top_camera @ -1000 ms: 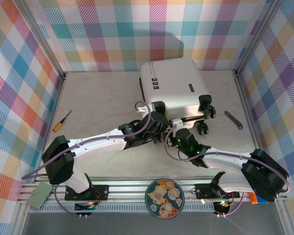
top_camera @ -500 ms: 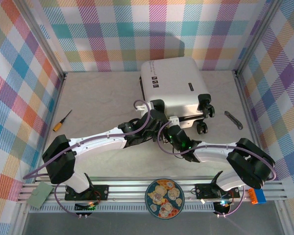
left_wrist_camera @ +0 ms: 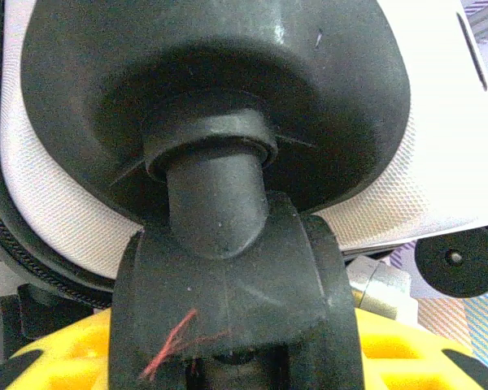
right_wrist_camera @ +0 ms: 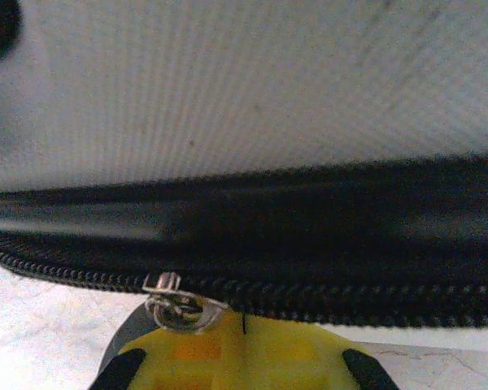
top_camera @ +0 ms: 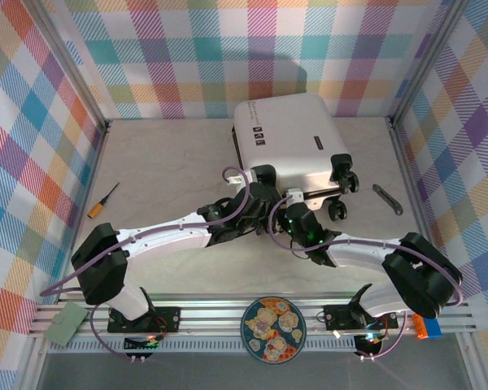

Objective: Pack the luggage

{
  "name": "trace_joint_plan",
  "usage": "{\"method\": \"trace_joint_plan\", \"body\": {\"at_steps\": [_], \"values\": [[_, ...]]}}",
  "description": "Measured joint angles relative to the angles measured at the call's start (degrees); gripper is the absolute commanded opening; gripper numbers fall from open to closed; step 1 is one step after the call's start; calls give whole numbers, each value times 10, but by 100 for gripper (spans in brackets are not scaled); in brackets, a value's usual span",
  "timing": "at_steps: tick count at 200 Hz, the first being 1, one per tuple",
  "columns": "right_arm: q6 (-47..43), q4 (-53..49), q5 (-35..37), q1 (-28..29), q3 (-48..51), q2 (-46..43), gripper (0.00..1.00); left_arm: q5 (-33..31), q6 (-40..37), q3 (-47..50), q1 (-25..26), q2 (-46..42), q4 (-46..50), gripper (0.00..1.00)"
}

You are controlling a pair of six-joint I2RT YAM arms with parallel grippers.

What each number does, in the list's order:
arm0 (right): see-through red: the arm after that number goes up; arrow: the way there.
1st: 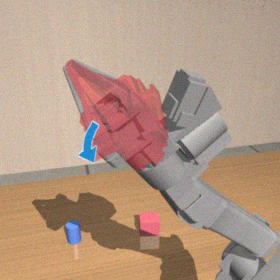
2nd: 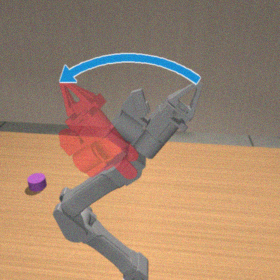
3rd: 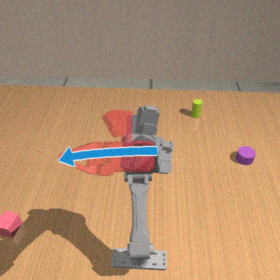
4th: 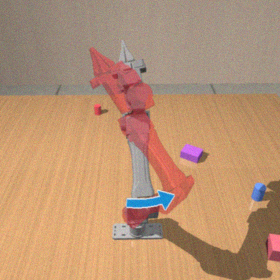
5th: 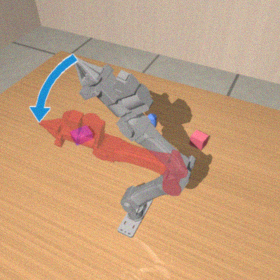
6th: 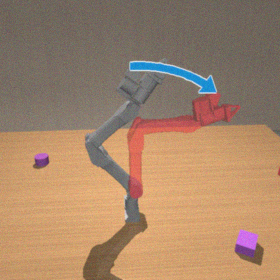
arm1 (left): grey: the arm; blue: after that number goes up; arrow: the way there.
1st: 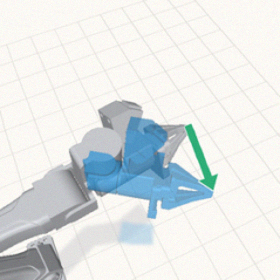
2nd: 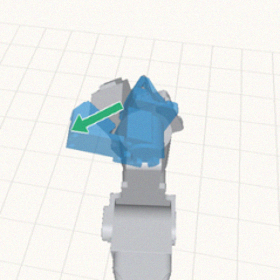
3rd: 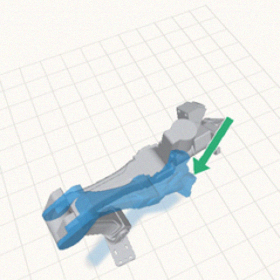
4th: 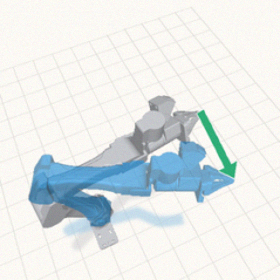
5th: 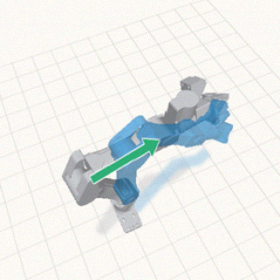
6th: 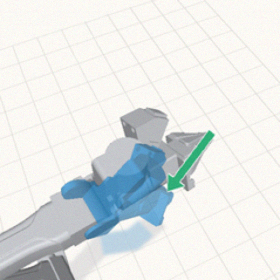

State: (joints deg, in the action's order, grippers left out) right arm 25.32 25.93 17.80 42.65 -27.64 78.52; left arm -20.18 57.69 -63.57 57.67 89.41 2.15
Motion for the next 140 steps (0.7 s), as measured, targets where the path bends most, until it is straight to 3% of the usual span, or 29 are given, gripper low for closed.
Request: {"method": "trace_joint_plan", "body": {"at_steps": [71,140], "values": [[-110,-43,-181,-116,8,-65,0,-35,16,14,15,0,-30,2],[-136,-77,-231,-185,7,-78,0,-82,16,20,34,-3,-27,2]]}}
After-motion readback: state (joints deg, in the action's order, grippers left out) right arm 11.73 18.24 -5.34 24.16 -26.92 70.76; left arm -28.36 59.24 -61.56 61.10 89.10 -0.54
